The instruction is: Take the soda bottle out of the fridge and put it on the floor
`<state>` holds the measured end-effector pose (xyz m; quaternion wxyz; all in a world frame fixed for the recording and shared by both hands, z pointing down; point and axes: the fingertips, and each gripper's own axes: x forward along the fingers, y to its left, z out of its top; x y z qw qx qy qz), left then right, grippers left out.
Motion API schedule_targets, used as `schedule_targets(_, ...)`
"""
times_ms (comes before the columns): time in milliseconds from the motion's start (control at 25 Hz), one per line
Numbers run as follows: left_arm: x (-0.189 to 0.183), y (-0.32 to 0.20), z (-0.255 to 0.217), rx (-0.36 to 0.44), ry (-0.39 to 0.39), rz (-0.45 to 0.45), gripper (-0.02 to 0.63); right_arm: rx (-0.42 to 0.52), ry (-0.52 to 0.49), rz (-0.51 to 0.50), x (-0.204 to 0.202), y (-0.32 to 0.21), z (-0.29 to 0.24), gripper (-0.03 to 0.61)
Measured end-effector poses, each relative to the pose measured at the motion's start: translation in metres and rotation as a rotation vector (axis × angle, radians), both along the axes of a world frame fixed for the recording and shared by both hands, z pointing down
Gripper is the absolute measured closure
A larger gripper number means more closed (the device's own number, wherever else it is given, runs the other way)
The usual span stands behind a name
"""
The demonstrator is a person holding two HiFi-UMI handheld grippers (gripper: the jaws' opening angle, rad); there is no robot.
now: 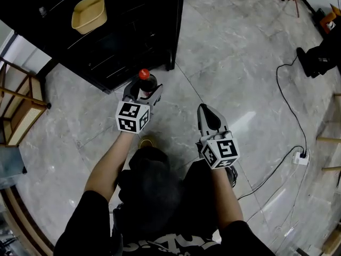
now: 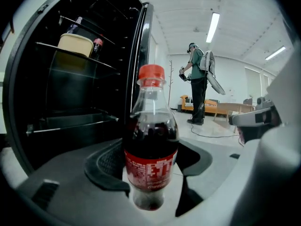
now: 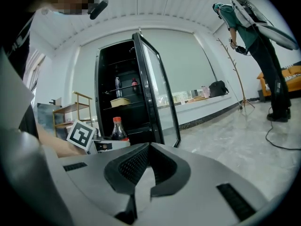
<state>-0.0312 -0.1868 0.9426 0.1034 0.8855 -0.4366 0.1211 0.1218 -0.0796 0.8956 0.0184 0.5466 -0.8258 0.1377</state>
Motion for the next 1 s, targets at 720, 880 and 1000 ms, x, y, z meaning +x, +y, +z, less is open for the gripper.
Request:
schedule_targets(720, 0.021, -0.004, 0.138, -0.059, -0.016, -0.02, 0.302, -0.013, -0.093, 0.051, 0.022, -0.009, 0.009, 0.556)
schedule_targets(880, 0.027, -0.001, 0.152, -0.067, -0.025, -0.025, 0.302, -0.013, -0.087, 0.034, 0.016, -0.01, 0.01, 0.555)
schedule_targets(1000, 0.031, 0.003, 0.153, -0.053, -0.033, -0.013, 0.302, -0.017, -0.094, 0.028, 0.015, -0.01, 0.01, 0.556)
